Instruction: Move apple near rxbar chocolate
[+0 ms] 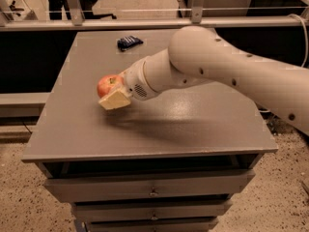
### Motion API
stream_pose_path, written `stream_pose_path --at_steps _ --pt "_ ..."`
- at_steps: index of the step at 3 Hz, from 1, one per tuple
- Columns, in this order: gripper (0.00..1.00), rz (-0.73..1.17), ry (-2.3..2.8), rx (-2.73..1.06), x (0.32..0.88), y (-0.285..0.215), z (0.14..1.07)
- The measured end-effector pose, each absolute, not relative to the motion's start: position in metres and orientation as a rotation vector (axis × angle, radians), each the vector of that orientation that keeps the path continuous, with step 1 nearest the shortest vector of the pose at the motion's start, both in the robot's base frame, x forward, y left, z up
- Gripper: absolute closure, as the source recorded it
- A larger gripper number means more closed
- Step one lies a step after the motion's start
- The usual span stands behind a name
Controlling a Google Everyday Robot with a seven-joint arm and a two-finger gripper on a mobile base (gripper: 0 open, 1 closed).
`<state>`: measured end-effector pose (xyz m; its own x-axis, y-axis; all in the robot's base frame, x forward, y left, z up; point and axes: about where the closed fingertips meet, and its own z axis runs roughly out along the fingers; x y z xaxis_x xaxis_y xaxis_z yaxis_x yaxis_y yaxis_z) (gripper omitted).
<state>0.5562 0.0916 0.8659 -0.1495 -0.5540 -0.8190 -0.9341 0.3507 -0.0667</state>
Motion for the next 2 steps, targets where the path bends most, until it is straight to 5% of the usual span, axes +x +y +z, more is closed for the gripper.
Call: stream_pose_path --at_steps 2 --pt "1.0 0.597 1.823 -1.309 0.556 0.0897 0.8683"
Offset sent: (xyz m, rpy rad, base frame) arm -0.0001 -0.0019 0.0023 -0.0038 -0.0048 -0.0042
